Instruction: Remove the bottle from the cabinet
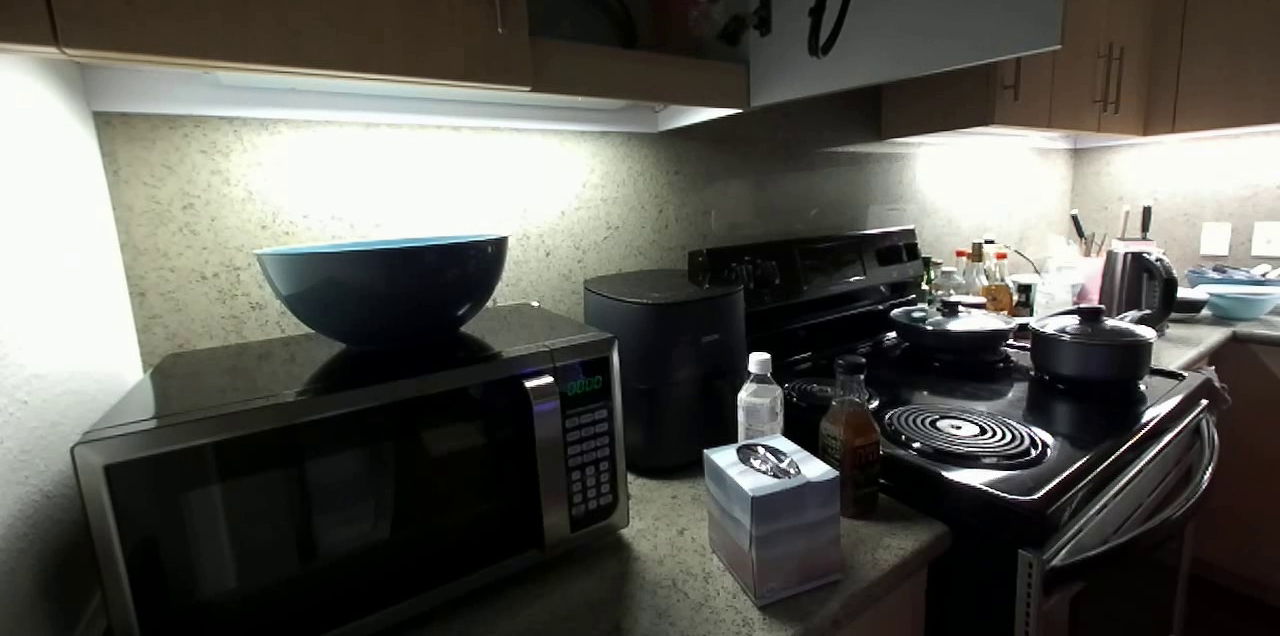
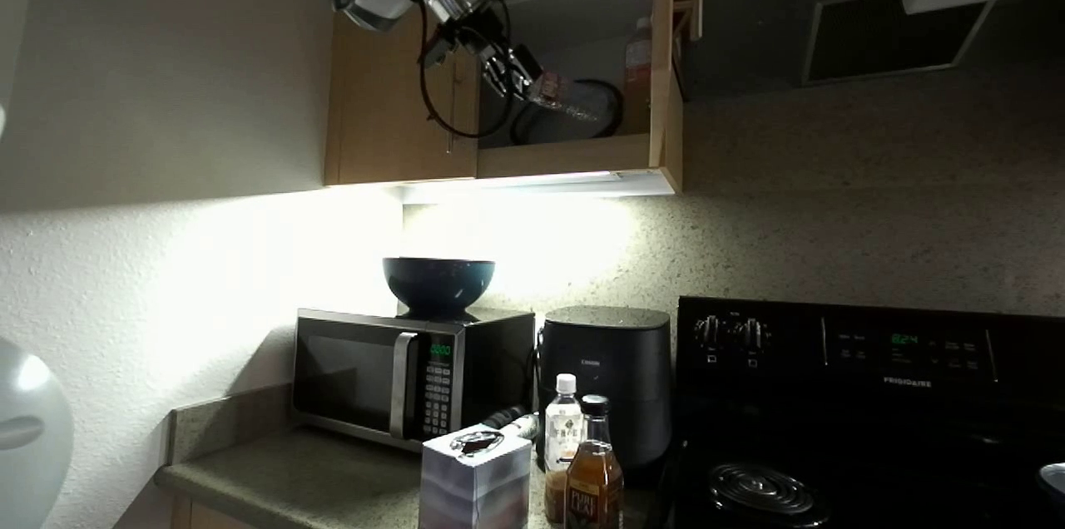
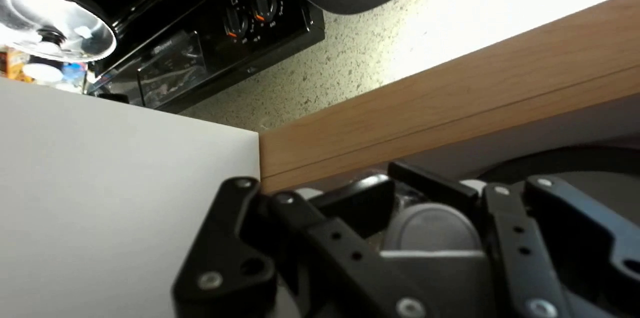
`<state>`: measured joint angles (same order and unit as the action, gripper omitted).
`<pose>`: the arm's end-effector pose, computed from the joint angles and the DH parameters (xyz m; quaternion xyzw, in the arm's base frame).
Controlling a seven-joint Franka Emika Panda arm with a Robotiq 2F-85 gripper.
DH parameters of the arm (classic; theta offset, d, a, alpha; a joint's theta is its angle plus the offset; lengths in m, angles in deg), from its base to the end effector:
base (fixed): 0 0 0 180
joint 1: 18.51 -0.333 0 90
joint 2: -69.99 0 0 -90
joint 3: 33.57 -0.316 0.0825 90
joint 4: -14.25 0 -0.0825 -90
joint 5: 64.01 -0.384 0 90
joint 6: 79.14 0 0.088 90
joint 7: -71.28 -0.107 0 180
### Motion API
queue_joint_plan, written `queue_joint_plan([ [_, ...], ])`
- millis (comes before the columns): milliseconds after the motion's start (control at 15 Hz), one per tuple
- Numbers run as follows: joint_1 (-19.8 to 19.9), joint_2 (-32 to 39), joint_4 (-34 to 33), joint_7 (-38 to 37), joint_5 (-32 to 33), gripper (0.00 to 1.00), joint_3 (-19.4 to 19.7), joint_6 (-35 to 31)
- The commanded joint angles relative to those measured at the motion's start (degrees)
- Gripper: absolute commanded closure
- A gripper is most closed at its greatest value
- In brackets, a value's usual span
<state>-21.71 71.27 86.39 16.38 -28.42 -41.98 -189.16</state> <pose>0.5616 0.0719 0.8149 0.8439 -0.3256 0.4168 0.0902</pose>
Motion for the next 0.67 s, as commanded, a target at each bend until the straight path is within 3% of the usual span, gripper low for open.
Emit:
queue_joint_plan([
  [0, -0.5, -1.3, 0.7, 0.1, -0.8, 0.96, -0.4, 1.9],
  [600, -0.9, -3.7, 3.3, 0.1, -1.6, 0.96, -0.8, 4.1],
])
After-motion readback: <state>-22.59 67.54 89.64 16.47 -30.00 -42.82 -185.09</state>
